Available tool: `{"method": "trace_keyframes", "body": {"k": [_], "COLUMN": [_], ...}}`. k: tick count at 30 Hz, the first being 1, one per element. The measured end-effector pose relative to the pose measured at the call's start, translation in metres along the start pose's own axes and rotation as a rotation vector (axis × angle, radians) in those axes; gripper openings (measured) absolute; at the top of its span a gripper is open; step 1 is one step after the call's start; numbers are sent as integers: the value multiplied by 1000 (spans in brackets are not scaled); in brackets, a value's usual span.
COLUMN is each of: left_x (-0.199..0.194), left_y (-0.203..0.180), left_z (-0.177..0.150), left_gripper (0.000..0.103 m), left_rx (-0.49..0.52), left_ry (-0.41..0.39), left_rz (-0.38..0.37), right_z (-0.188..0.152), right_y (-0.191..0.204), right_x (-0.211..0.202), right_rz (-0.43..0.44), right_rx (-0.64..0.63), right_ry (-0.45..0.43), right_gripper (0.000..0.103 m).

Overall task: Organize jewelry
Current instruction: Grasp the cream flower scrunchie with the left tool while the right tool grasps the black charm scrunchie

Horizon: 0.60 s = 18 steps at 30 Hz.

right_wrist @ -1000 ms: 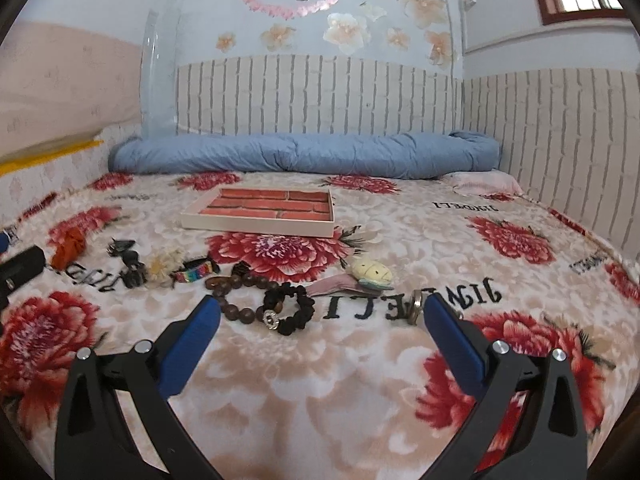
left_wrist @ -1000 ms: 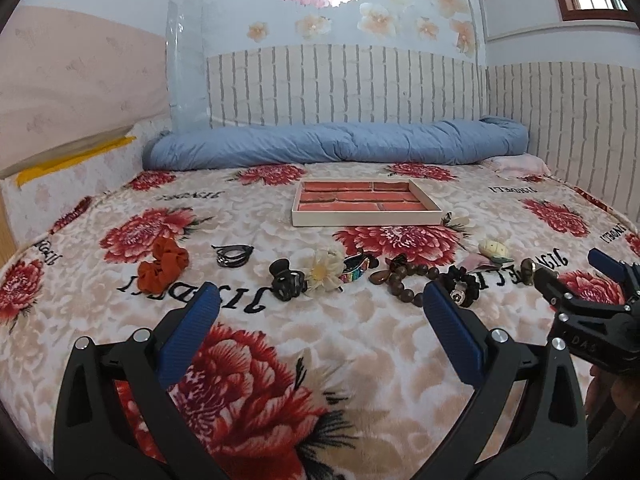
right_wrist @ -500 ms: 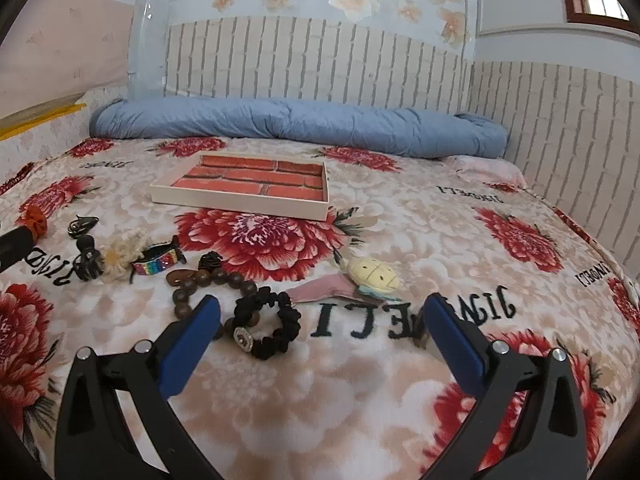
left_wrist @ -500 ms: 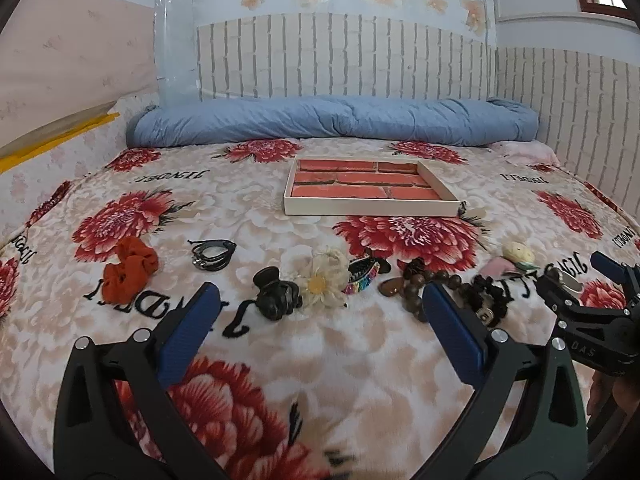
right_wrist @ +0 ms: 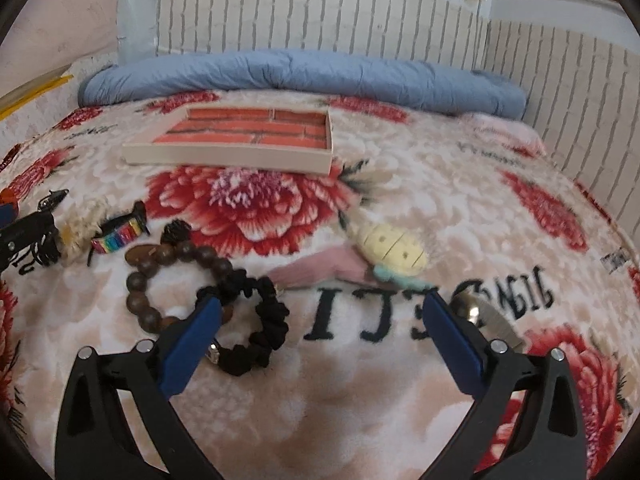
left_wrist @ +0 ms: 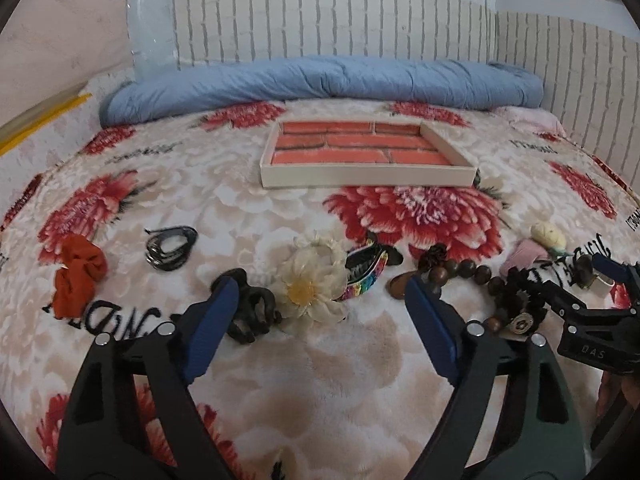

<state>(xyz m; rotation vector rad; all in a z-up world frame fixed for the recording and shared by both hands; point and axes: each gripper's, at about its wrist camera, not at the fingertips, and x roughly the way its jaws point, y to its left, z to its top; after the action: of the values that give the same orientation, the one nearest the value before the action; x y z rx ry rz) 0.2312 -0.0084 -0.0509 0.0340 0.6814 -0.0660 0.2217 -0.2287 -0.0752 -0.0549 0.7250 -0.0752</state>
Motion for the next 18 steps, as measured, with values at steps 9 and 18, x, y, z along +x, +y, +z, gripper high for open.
{"method": "trace_keyframes", "body": {"k": [9,18], "left_x": [37,59], "left_y": [-3,9], "left_z": [2,1], "left_gripper": [72,53], "left_rx": [23,-20], "left_ry": [73,135], "left_rz": [-23,-52], "right_z": [-2,1], "right_y": [0,4], "right_x": [29,41], "right_rz": [32,47], "right_rx": [15,5], "right_ry": [115,160], "right_gripper": [70,59]}}
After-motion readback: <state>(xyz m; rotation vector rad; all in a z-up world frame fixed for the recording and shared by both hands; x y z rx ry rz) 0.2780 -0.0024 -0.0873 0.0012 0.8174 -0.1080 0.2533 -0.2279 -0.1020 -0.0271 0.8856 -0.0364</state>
